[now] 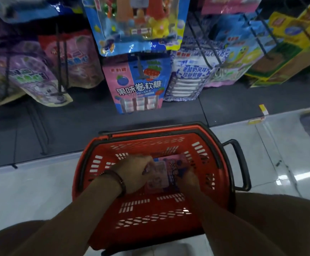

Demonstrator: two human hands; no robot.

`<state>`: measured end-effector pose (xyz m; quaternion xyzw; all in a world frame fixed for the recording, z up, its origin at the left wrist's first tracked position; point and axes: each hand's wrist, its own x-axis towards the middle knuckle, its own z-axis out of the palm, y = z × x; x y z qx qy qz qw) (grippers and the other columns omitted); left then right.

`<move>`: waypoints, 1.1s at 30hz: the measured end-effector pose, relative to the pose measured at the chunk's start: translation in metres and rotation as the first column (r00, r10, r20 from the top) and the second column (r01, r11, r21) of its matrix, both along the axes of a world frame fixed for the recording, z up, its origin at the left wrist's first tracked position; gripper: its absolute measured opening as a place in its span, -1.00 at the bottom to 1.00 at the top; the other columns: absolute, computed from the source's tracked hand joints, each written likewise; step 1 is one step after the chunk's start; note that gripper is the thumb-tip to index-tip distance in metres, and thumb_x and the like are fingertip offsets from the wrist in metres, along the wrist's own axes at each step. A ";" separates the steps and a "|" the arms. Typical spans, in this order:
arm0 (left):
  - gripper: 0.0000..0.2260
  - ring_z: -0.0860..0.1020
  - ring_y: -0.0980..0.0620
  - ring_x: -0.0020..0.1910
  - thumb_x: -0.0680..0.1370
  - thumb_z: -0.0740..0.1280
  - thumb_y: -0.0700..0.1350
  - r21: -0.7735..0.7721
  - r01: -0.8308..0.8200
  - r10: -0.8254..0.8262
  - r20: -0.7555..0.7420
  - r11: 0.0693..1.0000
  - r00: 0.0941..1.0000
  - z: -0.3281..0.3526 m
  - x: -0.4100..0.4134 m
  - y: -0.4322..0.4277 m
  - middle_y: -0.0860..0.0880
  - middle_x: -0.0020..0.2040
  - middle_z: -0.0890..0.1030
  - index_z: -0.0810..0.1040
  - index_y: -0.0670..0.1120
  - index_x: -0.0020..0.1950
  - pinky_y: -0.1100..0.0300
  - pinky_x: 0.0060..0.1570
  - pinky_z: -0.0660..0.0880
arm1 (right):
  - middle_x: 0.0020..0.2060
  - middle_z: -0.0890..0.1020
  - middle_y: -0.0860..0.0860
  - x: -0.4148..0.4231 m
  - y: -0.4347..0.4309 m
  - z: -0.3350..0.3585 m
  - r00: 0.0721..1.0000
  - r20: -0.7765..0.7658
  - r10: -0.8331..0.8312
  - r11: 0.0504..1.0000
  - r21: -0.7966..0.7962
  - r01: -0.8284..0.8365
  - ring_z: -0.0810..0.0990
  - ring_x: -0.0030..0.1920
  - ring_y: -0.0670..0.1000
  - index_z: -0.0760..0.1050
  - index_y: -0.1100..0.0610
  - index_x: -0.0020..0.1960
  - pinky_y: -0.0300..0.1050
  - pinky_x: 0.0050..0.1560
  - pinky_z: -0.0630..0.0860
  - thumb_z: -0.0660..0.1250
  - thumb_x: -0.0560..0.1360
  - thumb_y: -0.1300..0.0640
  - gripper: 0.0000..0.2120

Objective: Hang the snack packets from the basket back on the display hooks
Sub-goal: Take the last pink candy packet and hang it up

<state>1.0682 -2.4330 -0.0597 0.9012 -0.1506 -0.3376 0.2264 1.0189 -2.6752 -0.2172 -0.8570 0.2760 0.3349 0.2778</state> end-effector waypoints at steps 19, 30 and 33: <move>-0.69 0.58 0.07 0.12 0.66 0.25 0.16 0.144 0.047 -0.009 -0.252 0.988 0.968 -0.024 0.022 0.005 0.04 0.29 0.57 0.48 0.14 0.37 0.08 0.13 0.61 | 0.53 0.38 0.25 0.018 0.024 -0.083 0.963 -0.171 -0.209 0.976 -0.102 0.193 0.44 0.50 0.28 0.16 0.27 0.63 0.16 0.47 0.46 0.54 0.52 -0.07 -0.11; -0.78 0.54 0.23 -0.07 0.65 0.27 0.13 0.100 0.002 0.024 -0.257 0.995 0.966 -0.032 0.031 0.011 0.22 -0.01 0.54 0.52 0.18 0.29 0.27 -0.18 0.48 | 0.51 0.46 0.17 0.029 0.030 -0.092 0.936 -0.299 0.186 0.981 0.002 -0.195 0.48 0.47 0.20 0.30 0.18 0.59 0.06 0.47 0.45 0.07 0.78 0.09 -0.59; -0.78 0.60 0.06 0.03 0.65 0.28 0.14 0.157 0.003 0.031 -0.211 0.988 0.977 -0.031 0.037 0.019 0.07 0.16 0.63 0.55 0.11 0.25 0.07 0.04 0.58 | 0.42 0.54 0.21 0.031 0.030 -0.066 0.951 -0.233 0.202 0.979 0.053 -0.195 0.53 0.42 0.23 0.40 0.23 0.52 0.02 0.40 0.45 0.25 0.71 0.12 -0.59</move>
